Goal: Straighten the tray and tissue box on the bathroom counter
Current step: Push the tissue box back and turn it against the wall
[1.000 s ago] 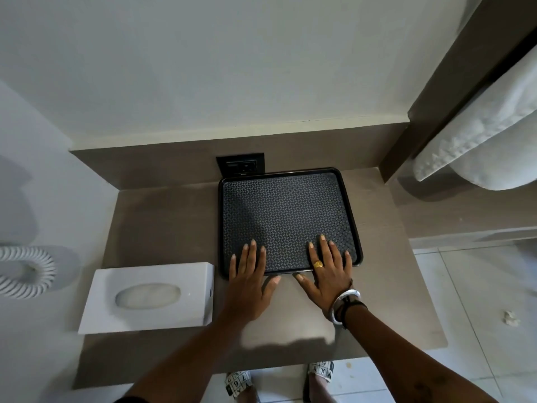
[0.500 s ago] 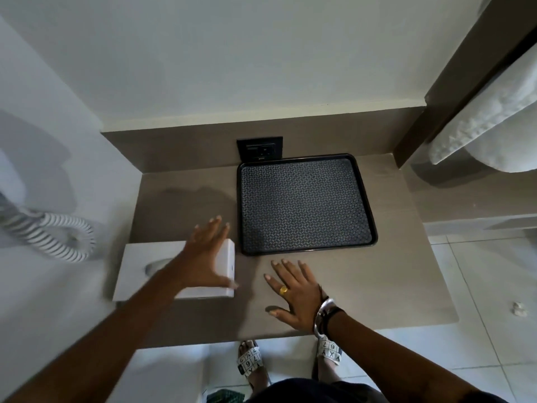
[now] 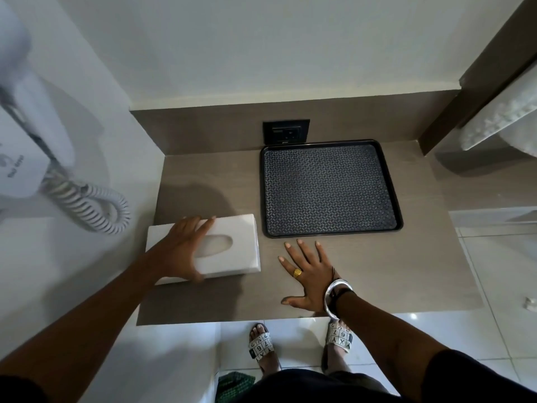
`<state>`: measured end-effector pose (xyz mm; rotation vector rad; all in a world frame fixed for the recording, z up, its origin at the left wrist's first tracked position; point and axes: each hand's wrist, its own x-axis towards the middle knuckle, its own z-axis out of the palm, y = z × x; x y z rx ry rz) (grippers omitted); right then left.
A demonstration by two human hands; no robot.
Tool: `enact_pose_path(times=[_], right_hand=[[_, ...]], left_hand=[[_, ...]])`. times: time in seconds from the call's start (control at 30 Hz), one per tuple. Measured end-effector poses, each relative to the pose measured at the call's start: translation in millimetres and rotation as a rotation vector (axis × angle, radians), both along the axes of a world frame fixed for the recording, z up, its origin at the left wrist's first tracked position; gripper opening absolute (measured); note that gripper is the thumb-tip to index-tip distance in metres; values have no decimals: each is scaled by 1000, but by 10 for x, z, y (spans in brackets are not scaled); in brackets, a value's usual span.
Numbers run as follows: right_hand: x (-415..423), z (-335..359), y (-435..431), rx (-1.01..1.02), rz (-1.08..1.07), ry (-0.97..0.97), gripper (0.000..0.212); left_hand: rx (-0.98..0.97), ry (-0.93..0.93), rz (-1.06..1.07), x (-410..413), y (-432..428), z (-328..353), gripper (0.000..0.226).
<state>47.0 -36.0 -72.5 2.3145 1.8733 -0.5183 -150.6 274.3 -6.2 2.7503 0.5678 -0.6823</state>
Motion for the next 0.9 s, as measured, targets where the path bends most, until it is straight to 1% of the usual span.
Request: enact_pose_path(times=[0.07,0.13,0.2,0.27,0.37,0.43,0.5,0.73,0.9], right_hand=[[2,3,0,0,-5,4,100],[1,2,2,-2,-6,13,99],[3,-7,5,-7,-10,24,99],[0,-22,13,-8,-16,25,99],[8,-52,13,-17,-23,32,99],[7,-60,19,-28,-25,45,99],[6,-70,19,-38,-30,53,99],[55,-118,29,-33,-12,18,100],[24,-113,40,-38,-43,46,98]], left_hand=[[29,-99,93,-3,29,23,141],[78,-182,240,63,77,55,141],[131,-236,430,201,144,70,139],[129,-290,650,370,207,74,134],[77,-294,957,619,249,67,132],[77,-302,1077,732,296,36,132],[101,-323,1130,801,357,-12,132],[150,-333,1214,983,429,-132,136],[120,-344,1259,998,451,-236,137]])
